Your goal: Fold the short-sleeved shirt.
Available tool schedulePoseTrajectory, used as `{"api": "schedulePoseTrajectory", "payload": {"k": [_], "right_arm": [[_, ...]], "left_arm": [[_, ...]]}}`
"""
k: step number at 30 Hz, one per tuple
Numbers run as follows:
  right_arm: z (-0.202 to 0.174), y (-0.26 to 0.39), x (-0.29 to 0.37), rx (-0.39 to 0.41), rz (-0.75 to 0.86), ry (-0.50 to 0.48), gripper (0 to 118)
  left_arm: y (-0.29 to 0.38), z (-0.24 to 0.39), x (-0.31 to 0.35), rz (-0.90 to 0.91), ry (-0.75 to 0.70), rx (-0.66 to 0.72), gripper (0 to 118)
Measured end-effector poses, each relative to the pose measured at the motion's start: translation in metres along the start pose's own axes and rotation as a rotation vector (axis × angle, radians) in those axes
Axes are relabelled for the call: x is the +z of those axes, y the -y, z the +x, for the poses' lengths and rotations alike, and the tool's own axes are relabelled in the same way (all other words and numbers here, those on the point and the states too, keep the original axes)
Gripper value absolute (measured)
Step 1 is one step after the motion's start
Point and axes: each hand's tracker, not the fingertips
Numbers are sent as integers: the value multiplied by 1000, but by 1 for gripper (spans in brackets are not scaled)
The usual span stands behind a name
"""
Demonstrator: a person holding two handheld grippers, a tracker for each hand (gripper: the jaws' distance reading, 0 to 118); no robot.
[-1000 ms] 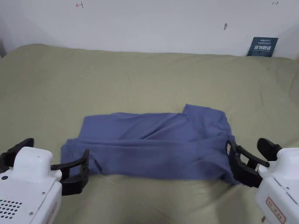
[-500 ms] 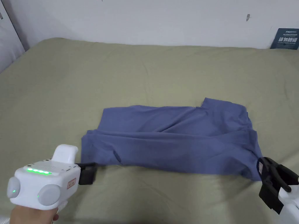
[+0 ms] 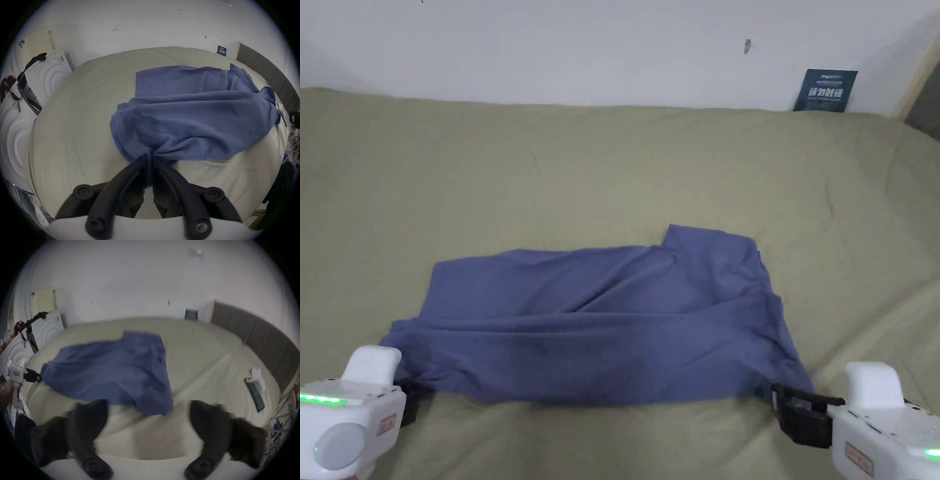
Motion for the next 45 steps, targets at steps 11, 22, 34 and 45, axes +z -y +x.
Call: {"api": "schedulePoseTrajectory", "payload": {"k": [11, 22, 34, 45], "right_arm": [[13, -29, -48, -26, -61, -84, 13], [22, -71, 64, 11, 30, -156, 13], [33, 41, 53, -77, -188, -192, 30], [-36, -27, 141, -45, 408, -210, 100]], "left_arm": [[-12, -8, 7, -7, -16, -37, 5], [-30, -21, 121, 178, 22, -67, 4], [74, -21, 99, -3, 97, -28, 7], [32, 22, 191, 598, 65, 4, 118]]}}
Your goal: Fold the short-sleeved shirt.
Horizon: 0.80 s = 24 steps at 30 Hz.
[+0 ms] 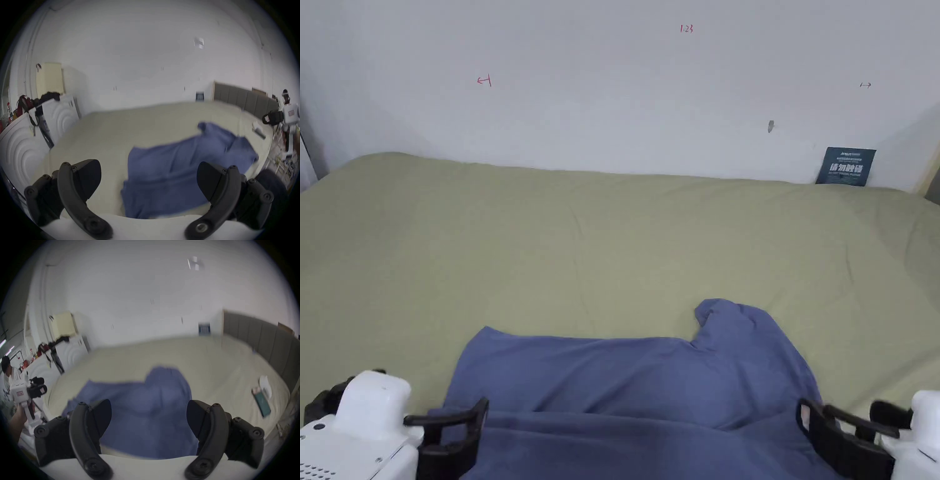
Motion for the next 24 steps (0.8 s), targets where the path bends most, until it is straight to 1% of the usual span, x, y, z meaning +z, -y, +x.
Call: {"api": "schedulePoseTrajectory", "payload": {"k": [1, 3, 4, 5, 7, 8, 9, 10, 11, 13, 15, 17, 21, 22, 23, 24], "right_arm": [[-14, -7, 2, 25, 103, 18, 100], [-35, -15, 0, 79, 209, 48, 99], [-44, -16, -4, 98, 246, 81, 95], [-51, -16, -8, 111, 265, 98, 84], [-59, -15, -18, 124, 256, 89, 15], [-60, -13, -25, 130, 247, 87, 7], [-63, -12, -32, 138, 238, 92, 5], [-65, -11, -37, 147, 225, 111, 5], [-65, -9, -40, 141, 225, 104, 5], [-60, -6, -47, 89, 181, 53, 5], [-59, 0, -51, 103, 180, 65, 5], [-54, 4, -57, 114, 156, 66, 5], [-42, 11, -73, 105, 98, 86, 5], [-38, 14, -78, 102, 78, 96, 5], [-33, 17, -83, 98, 55, 102, 5], [-28, 19, -88, 98, 38, 109, 5]], "left_arm": [[-8, 6, -2, 26, -19, 12, 118], [-12, 11, -10, 51, -44, 42, 116], [-15, 14, -13, 75, -59, 62, 110], [-16, 16, -15, 96, -68, 76, 99], [-13, 15, -27, 85, -70, 82, 33], [-13, 15, -32, 70, -88, 81, 13], [-12, 13, -39, 45, -102, 72, 7], [-9, 13, -48, 22, -106, 67, 7], [-6, 9, -55, 9, -102, 71, 5], [-2, -2, -71, -64, -67, 80, 5], [-3, -1, -88, -137, -76, 39, 5], [4, -14, -119, -215, -85, 22, 5], [13, -45, -205, -378, -69, 67, 5], [11, -44, -223, -423, -82, 58, 5], [13, -49, -246, -458, -105, 51, 10], [14, -52, -262, -485, -131, 38, 50]]}}
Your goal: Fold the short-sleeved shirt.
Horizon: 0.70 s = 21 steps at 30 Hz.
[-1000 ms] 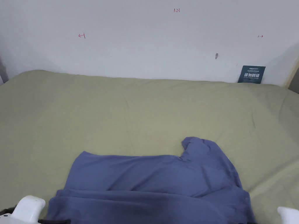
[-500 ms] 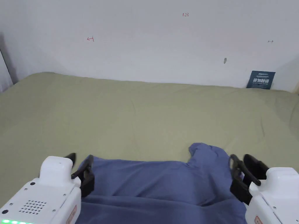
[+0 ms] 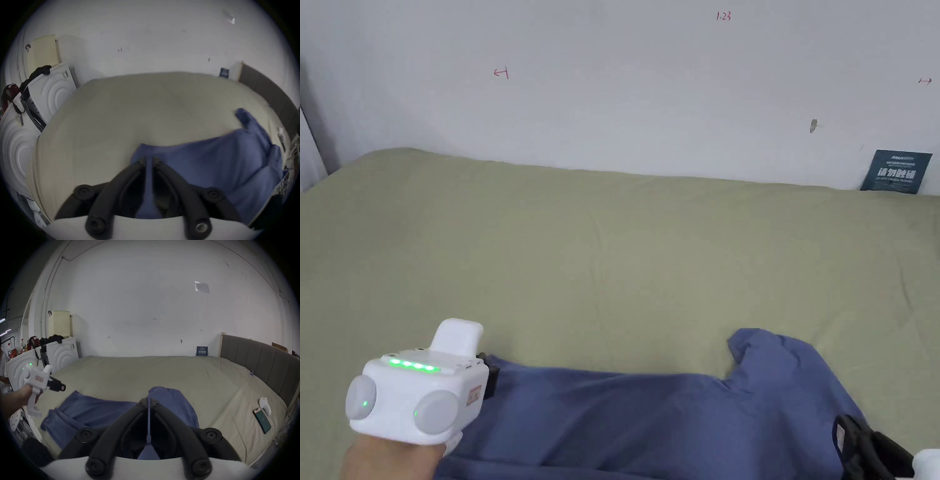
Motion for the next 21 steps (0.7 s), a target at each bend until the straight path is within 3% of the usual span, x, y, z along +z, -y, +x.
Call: {"api": "schedulePoseTrajectory", "payload": {"k": [1, 2, 5, 7, 9, 10, 11, 12, 13, 15, 20, 21], "right_arm": [[4, 3, -5, 3, -14, 9, 5], [8, 7, -10, 6, -34, 18, 5], [24, 11, -27, 11, -105, 48, 5], [36, 10, -40, 12, -143, 66, 6], [49, 8, -60, 18, -188, 81, 9], [58, 7, -73, 18, -183, 83, 24], [68, 7, -91, 28, -200, 107, 53], [77, 6, -109, 38, -253, 123, 86], [87, 5, -134, 32, -330, 125, 94], [106, 6, -182, -9, -474, 94, 93], [135, 25, -265, -28, -652, 186, 90], [138, 31, -271, -50, -677, 171, 83]], "left_arm": [[-6, -2, -15, 14, -16, -3, 92], [-14, -1, -29, 4, -5, -2, 115], [-23, 2, -64, -73, -5, 6, 114], [-20, 11, -70, -123, 6, -23, 104], [-13, 18, -79, -153, -4, -40, 69], [-10, 21, -73, -176, -10, -39, 66], [-7, 23, -67, -164, 71, 17, 54], [-8, 27, -59, -126, 6, 36, 15], [-9, 33, -52, -134, 24, 5, 1], [-13, 37, -39, -111, 20, -30, 1], [-24, 45, -3, -47, 34, -47, 1], [-25, 47, 3, -40, 31, -52, 1]]}}
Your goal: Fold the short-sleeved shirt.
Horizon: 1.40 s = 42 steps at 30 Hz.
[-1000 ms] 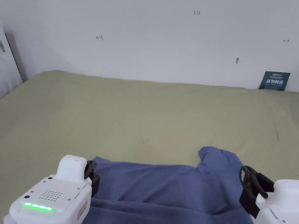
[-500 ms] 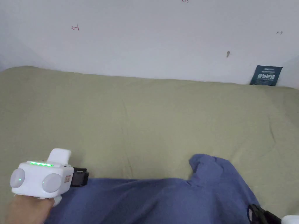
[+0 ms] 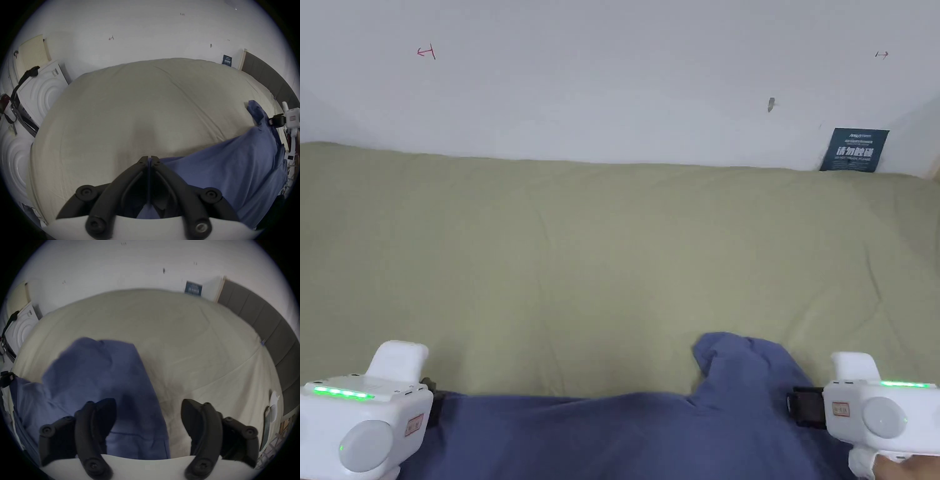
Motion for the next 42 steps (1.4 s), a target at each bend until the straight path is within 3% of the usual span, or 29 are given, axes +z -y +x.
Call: {"api": "schedulePoseTrajectory", "payload": {"k": [1, 2, 3, 4, 5, 7, 13, 18, 20, 27, 32, 33, 34, 36, 37, 39, 42], "right_arm": [[2, 1, -6, -3, -57, -10, 72], [1, 1, -1, 4, -20, 5, 70], [-3, 1, 12, 15, 1, -3, 41], [-6, -1, 19, 42, 12, -30, 3], [-10, -3, 26, 107, 5, -41, 2], [-16, -5, 48, 158, 99, -31, 2], [-15, 2, 152, 207, 289, -116, 2], [-3, 67, 250, 200, 456, -167, 2], [1, 107, 273, 199, 510, -144, 2], [-2, 235, 245, 208, 316, -97, 2], [-9, 259, 213, 169, 228, -70, 3], [-10, 259, 215, 167, 232, -69, 13], [-14, 258, 224, 162, 263, -59, 38], [-19, 246, 244, 124, 327, -92, 104], [-25, 241, 259, 101, 387, -113, 109], [-36, 226, 285, 90, 512, -163, 106], [-57, 215, 327, 79, 725, -224, 106]], "left_arm": [[-2, -9, -3, 5, 7, 0, 1], [-3, -9, 0, 6, 13, -1, 1], [-4, -9, 3, 8, 13, -1, 1], [-5, -9, 5, 10, 16, 1, 1], [-6, -16, 0, 12, 23, 4, 1], [-9, -18, 5, 15, 25, 11, 1], [1, -37, 69, 120, 88, 81, 1], [40, -56, 161, 241, 136, 82, 1], [71, -64, 188, 229, 144, 93, 1], [183, -71, 175, -31, 178, 150, 1], [189, -53, 141, -51, 87, 112, 1], [184, -48, 142, -47, 82, 112, 9], [179, -45, 145, -37, 76, 116, 31], [168, -39, 165, 51, 70, 170, 91], [163, -33, 184, 154, 111, 203, 96], [153, -22, 217, 359, 177, 235, 96], [154, -10, 255, 728, 110, 220, 98]]}}
